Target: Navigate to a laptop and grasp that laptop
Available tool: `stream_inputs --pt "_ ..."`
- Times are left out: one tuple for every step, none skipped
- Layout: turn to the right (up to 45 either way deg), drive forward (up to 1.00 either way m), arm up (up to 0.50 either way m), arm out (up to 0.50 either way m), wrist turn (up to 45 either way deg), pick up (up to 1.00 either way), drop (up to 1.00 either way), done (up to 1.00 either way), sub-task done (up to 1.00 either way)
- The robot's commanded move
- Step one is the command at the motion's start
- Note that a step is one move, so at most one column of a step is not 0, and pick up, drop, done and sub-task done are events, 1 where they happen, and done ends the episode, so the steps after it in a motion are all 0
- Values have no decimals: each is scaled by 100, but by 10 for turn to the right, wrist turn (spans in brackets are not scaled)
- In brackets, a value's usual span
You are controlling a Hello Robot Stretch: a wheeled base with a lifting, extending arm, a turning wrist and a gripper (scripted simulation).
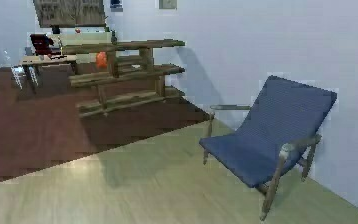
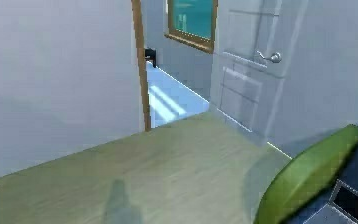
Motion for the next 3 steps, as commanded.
stream_inputs --pt "-450 0 0 0 0 0 0 0 0" --pt "-450 0 0 0 0 0 0 0 0" --pt "-450 0 0 0 0 0 0 0 0"
